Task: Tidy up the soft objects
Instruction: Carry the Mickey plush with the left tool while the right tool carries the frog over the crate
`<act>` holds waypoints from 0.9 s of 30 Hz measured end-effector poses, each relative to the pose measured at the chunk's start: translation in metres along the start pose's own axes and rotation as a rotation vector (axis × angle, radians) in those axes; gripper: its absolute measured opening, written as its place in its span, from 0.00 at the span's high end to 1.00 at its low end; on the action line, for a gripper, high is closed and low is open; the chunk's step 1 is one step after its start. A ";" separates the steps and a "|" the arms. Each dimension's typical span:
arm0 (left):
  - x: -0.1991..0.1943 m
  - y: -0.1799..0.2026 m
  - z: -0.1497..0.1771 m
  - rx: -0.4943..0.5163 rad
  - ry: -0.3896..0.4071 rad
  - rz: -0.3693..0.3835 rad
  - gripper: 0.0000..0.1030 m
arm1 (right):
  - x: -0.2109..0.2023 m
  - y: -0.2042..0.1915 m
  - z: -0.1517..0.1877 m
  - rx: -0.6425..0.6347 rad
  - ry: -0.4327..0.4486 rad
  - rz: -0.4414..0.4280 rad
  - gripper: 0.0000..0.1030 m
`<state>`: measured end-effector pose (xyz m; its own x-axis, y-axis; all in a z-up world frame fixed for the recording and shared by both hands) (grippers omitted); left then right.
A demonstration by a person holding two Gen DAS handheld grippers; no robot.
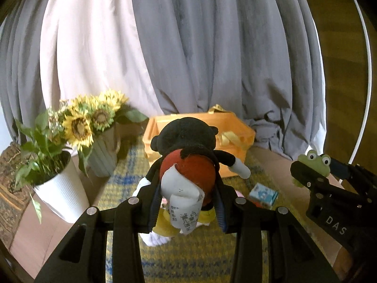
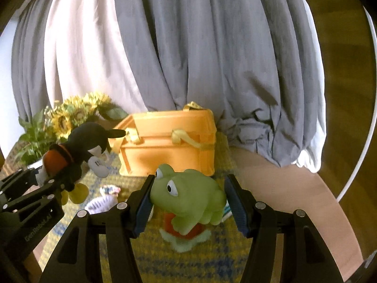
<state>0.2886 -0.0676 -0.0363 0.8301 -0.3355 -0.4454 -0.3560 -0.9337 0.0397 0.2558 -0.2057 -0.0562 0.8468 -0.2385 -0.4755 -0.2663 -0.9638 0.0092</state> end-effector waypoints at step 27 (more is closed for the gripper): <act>0.059 -0.030 -0.083 0.016 0.124 -0.011 0.63 | 0.057 -0.025 -0.088 0.015 0.187 -0.072 0.42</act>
Point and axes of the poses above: each gripper's, at about its wrist camera, not at the fingertips, and x roughly the way its jaws point, y to its right, z to its underside, the point moved 3 cm from there along x, roughly the way its jaws point, and after that the axes turned 8 degrees about z, right-handed, at the moved point
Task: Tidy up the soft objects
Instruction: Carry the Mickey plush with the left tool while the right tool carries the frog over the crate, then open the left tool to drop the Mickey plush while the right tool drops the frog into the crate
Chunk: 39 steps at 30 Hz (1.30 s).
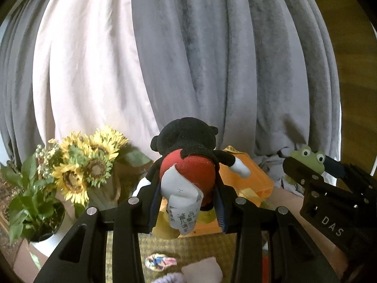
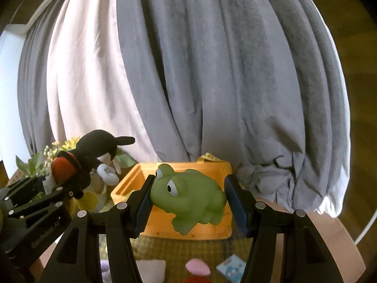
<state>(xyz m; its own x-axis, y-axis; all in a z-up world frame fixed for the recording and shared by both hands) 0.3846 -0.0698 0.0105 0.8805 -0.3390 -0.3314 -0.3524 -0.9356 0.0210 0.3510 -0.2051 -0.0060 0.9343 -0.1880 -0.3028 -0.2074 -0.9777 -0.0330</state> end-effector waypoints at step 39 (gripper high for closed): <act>0.197 -0.037 0.015 0.044 -0.226 0.088 0.62 | 0.191 -0.014 0.009 -0.033 -0.167 0.038 0.42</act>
Point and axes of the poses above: each gripper's, at about its wrist camera, not at the fingertips, and x roughly the way its jaws point, y to its right, z to its underside, the point moved 3 cm from there along x, roughly the way its jaws point, and after that the axes turned 8 degrees about z, right-handed, at the moved point
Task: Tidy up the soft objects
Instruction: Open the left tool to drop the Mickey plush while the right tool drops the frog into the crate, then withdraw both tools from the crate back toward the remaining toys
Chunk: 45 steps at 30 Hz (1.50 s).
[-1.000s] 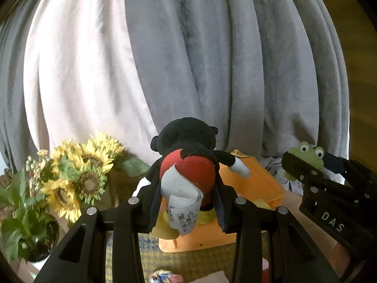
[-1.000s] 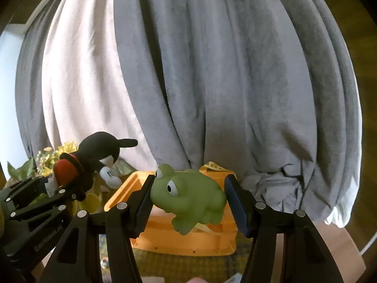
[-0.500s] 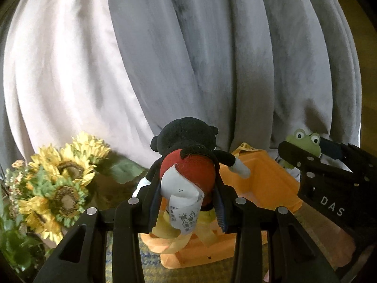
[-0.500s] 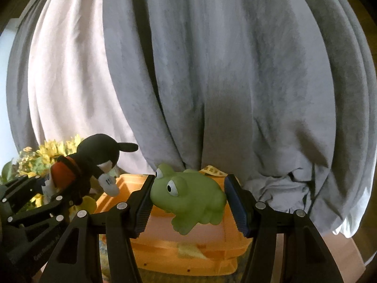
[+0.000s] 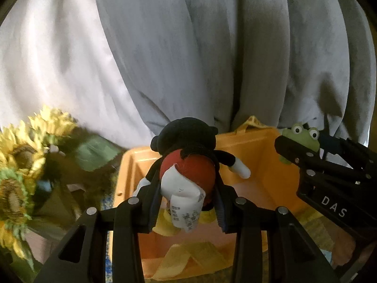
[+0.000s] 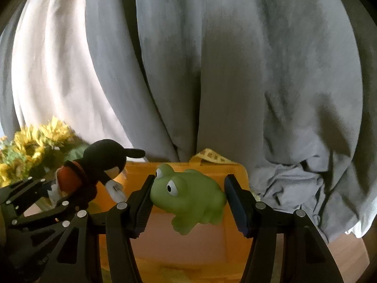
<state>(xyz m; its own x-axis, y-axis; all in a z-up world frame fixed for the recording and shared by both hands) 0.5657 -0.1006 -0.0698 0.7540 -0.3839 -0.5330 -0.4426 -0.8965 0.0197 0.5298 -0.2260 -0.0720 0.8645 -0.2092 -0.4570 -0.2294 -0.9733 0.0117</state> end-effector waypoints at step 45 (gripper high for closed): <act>-0.156 0.001 0.023 -0.074 0.167 -0.116 0.14 | -0.120 0.000 0.000 0.015 0.080 0.074 0.13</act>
Point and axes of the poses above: each gripper's, at about its wrist camera, not at the fingertips, and x roughly the way its jaws point, y to its right, z to its underside, the point moved 3 cm from there along x, roughly the way its jaws point, and after that the axes turned 8 degrees about z, right-handed, at the moved point
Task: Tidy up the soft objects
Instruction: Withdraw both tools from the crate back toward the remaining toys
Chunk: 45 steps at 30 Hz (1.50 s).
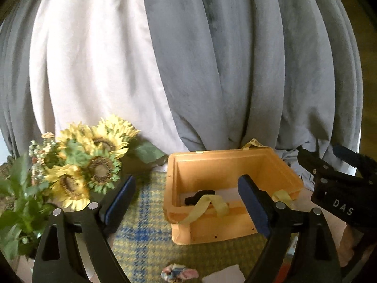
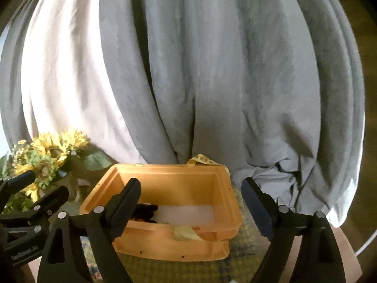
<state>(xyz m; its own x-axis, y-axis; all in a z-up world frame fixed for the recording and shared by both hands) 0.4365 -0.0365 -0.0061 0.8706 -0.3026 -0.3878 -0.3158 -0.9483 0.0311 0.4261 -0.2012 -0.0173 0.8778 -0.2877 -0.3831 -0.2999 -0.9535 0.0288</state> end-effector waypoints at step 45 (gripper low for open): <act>-0.106 -0.011 0.138 -0.047 -0.210 -0.010 0.14 | -0.118 0.004 0.119 0.046 -0.156 0.084 0.13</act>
<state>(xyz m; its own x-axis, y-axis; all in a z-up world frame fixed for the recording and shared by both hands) 0.2954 0.0194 -0.0927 0.7744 -0.2715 -0.5715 -0.2857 -0.9560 0.0671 0.2773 -0.1603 -0.0820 0.7815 -0.3455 -0.5195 -0.3900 -0.9205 0.0255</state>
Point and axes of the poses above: each gripper's, at about its wrist camera, not at the fingertips, and x roughly the way its jaws point, y to its right, z to its underside, the point moved 3 cm from there along x, roughly the way its jaws point, and after that the axes turned 8 degrees about z, right-handed, at the moved point
